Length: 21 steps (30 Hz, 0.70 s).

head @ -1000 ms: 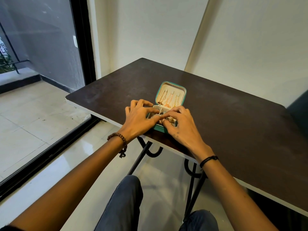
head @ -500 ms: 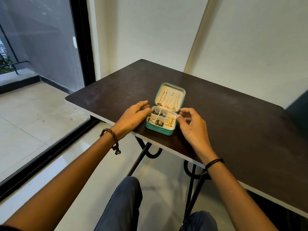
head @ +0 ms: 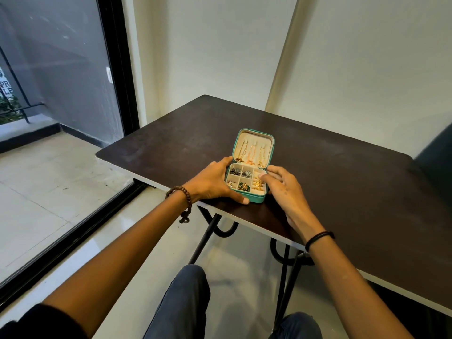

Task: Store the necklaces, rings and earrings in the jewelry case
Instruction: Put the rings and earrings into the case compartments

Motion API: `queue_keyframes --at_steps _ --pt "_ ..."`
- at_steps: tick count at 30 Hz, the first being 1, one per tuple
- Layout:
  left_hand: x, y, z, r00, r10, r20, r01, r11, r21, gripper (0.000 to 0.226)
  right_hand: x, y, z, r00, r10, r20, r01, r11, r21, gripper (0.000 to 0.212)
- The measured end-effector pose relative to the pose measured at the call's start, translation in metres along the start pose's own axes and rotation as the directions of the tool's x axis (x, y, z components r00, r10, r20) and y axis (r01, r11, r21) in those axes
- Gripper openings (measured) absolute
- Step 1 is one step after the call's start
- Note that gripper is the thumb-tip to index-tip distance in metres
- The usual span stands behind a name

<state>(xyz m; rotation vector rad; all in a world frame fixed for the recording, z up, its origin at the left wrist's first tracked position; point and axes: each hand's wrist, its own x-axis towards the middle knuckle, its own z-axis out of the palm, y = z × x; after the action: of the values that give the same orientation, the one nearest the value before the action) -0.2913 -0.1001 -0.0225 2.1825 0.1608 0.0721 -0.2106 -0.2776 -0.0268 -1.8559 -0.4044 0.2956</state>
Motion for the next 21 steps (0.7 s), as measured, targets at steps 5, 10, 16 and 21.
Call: queue_keyframes --at_steps 5,10,16,21 --pt "0.018 0.023 0.031 1.000 0.019 -0.011 -0.019 0.999 0.036 0.106 -0.005 0.006 -0.036 0.996 0.014 -0.088 -0.014 1.000 -0.004 0.045" --pt "0.035 0.047 0.071 0.998 0.059 -0.035 -0.054 0.991 0.120 0.108 -0.006 0.015 -0.081 0.985 0.050 -0.165 -0.048 0.999 0.012 0.043" --pt "0.046 0.072 0.100 0.996 0.089 -0.014 -0.086 0.984 0.156 0.107 -0.008 0.032 -0.116 0.964 0.099 -0.246 -0.092 0.995 0.042 0.041" --pt "0.056 0.072 0.104 0.993 0.114 0.032 -0.119 0.972 0.205 0.108 -0.004 0.044 -0.125 0.955 0.135 -0.265 -0.129 0.991 0.039 0.053"
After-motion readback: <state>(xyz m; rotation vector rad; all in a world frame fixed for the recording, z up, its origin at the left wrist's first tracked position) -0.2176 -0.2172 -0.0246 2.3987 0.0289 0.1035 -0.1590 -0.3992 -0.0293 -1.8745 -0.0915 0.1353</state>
